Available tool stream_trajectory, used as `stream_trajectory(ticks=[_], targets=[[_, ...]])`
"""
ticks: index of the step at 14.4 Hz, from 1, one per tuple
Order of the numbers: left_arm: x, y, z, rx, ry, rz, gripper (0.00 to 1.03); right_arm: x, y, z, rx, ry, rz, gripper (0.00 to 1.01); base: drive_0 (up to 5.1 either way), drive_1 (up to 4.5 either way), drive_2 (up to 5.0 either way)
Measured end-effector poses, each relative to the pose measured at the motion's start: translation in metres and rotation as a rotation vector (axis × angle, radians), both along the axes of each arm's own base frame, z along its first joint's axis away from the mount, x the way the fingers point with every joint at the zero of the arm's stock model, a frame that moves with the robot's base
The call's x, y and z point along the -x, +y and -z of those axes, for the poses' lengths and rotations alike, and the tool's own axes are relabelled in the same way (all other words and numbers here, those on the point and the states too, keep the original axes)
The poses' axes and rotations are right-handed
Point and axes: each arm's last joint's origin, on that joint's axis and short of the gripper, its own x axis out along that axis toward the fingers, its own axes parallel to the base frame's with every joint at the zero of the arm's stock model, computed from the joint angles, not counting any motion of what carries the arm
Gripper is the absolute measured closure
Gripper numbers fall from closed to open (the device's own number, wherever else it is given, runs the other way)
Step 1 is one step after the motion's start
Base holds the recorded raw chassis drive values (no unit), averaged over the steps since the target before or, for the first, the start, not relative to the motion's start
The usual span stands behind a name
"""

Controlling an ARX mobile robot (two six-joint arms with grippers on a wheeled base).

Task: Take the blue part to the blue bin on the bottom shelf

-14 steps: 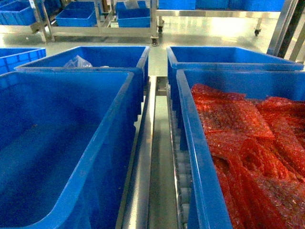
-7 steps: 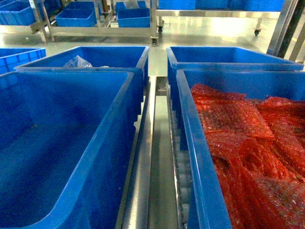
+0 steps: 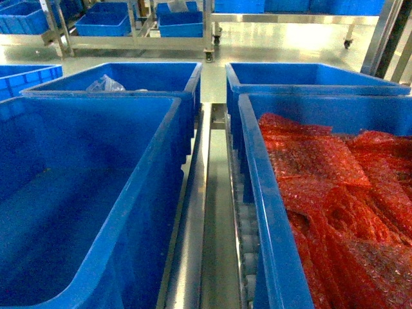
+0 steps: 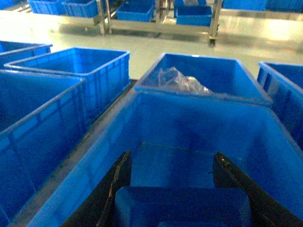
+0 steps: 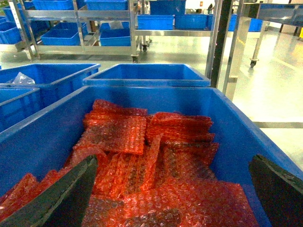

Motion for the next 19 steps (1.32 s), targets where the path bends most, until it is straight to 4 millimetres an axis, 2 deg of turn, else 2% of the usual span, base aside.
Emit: stream_trajectory(ticks=[5,7,8,10,11,12,13,14,19], targets=[[-0.014,-0.004,0.006,0.006,0.037,0.011,0.60,0.000,0.000,0.000,0.000,0.000,0.000,0.03,0.0,0.00,0.0],[-0.030,-0.010,0.009,0.019,0.063,0.063,0.60,0.000,0.000,0.000,0.000,0.000,0.000,0.03,0.0,0.00,0.0],[-0.039,-0.014,0.010,0.053,0.100,0.111,0.52,0.000,0.000,0.000,0.000,0.000,0.000,0.03,0.0,0.00,0.0],[-0.041,-0.014,0.010,0.098,0.100,0.111,0.27,0.000,0.000,0.000,0.000,0.000,0.000,0.03,0.0,0.00,0.0],[-0.040,-0.012,0.009,0.083,-0.045,0.162,0.31,0.000,0.000,0.000,0.000,0.000,0.000,0.03,0.0,0.00,0.0],[-0.031,-0.008,0.017,0.041,-0.118,0.190,0.43,0.000,0.000,0.000,0.000,0.000,0.000,0.03,0.0,0.00,0.0],[-0.011,0.001,0.038,-0.006,-0.125,0.192,0.83,0.000,0.000,0.000,0.000,0.000,0.000,0.03,0.0,0.00,0.0],[0.004,0.014,0.049,-0.010,-0.127,0.176,1.01,0.000,0.000,0.000,0.000,0.000,0.000,0.03,0.0,0.00,0.0],[0.022,0.013,0.062,-0.009,-0.127,0.198,1.01,0.000,0.000,0.000,0.000,0.000,0.000,0.03,0.0,0.00,0.0]])
